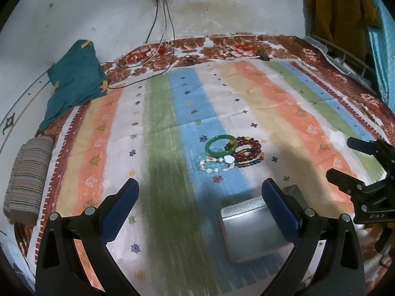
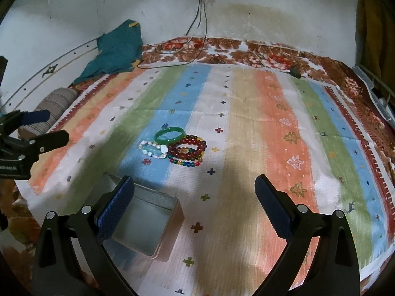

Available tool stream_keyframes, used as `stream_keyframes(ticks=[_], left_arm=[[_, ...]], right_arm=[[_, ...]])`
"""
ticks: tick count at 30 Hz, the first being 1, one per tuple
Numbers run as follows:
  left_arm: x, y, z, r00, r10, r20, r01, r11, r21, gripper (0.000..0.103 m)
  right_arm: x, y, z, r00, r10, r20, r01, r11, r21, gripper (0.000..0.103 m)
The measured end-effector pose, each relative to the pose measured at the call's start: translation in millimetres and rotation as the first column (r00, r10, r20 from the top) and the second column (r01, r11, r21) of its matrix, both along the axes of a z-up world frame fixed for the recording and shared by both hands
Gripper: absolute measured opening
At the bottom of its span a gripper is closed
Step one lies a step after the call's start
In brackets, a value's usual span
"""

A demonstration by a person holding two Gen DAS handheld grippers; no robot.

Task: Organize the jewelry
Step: 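Move both tools forward toward the pile of bracelets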

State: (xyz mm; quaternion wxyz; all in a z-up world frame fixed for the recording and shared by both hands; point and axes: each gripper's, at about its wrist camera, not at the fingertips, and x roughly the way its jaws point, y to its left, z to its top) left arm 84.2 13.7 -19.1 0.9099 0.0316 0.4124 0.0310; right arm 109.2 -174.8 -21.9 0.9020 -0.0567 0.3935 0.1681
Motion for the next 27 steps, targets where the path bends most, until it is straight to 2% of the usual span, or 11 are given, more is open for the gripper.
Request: stream_keyframes(ticks=[9,27], left_arm=[[16,-1,-2,1.0,0.004,-0.008,-0.004,1.0,0.01,0.097],[75,25,-36,0.988,0.096,-0.117,-0.097,0.995,0.0,0.097]], right_arm=[[21,4,-10,0.999,-0.019,-0.034,0.018,1.0,-0.018,0.099],[56,15,-33,0.993,-0.045,-0.109,0.04,0.998,-0.047,0.099]])
